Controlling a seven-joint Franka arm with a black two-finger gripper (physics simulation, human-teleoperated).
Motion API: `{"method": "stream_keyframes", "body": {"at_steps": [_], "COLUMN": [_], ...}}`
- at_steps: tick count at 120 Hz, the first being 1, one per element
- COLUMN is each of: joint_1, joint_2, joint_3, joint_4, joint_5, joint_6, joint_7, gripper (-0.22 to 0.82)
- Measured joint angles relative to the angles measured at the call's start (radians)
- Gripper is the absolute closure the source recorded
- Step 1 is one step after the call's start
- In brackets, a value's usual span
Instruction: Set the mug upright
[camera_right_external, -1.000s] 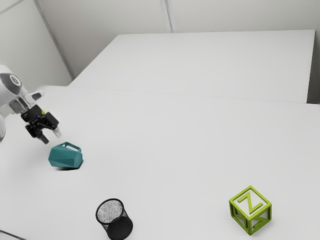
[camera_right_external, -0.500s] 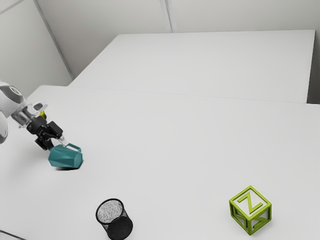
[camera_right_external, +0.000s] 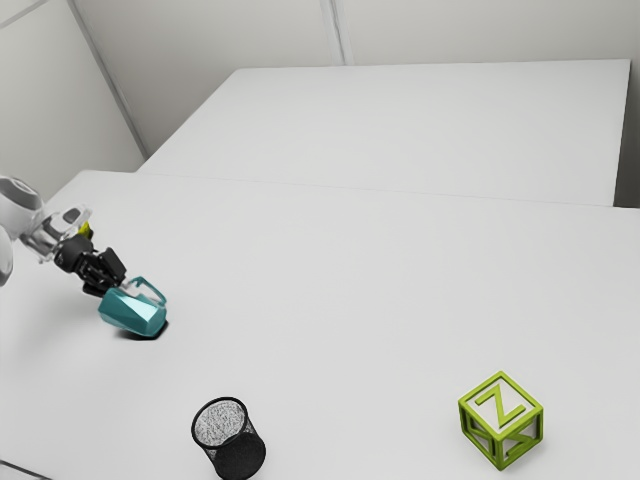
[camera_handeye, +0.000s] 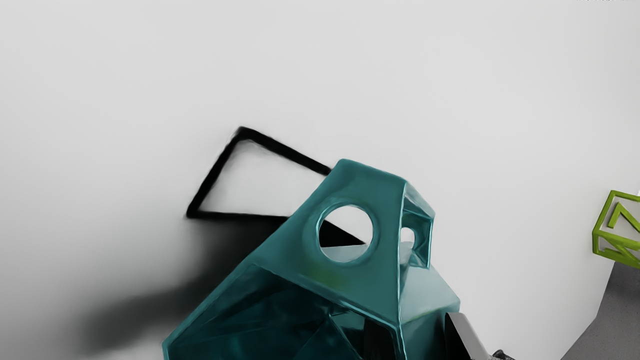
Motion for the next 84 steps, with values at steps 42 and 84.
{"method": "stream_keyframes", "body": {"at_steps": [42,84], "joint_1": [0.001,-0.102], "joint_2": [-0.039,-0.120], "joint_3": [0.002,0.005], "joint_4": [-0.028,-0.032], "joint_5": [-0.048,-0.017], "joint_6": [-0.030,-0.036], "joint_7": [0.011,-0.010], "gripper": [0.76,0.78]}}
